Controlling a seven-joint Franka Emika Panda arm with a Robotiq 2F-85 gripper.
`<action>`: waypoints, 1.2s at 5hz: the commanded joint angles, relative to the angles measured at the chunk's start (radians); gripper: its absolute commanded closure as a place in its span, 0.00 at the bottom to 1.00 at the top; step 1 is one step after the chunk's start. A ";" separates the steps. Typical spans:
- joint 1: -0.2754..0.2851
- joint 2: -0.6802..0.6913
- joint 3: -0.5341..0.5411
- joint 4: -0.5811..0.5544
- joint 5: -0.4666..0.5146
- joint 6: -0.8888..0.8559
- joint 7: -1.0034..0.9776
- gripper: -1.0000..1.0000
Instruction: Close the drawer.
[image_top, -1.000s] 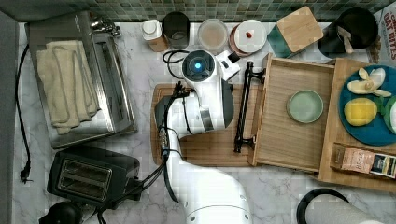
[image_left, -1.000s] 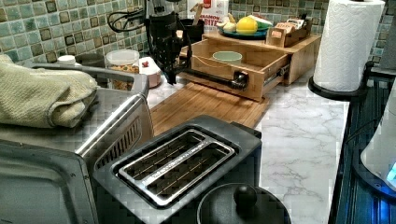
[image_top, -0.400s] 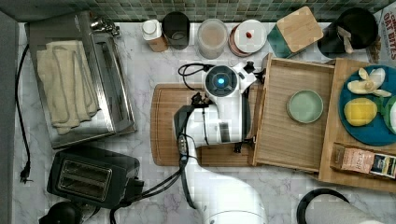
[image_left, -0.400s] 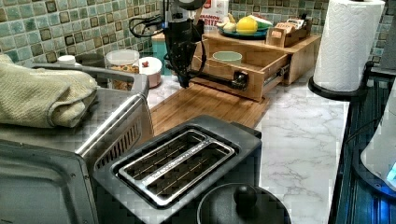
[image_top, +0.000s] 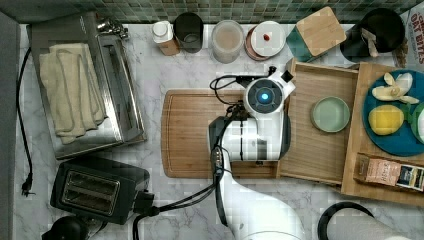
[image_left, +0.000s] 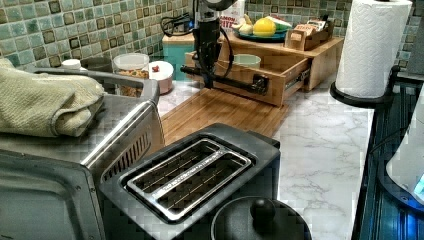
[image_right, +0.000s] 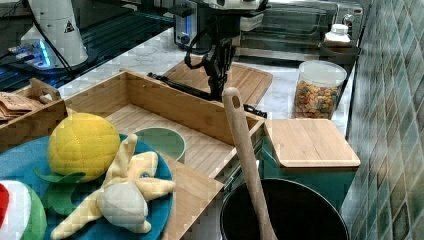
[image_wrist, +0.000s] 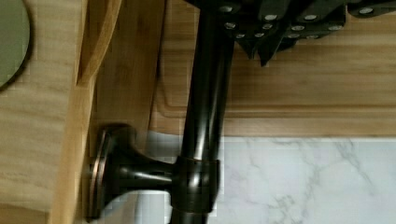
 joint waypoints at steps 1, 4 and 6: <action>-0.161 -0.024 -0.067 0.124 0.087 -0.150 -0.141 1.00; -0.267 0.071 -0.079 0.134 0.218 -0.039 -0.409 1.00; -0.341 0.116 -0.070 0.133 0.189 0.056 -0.470 1.00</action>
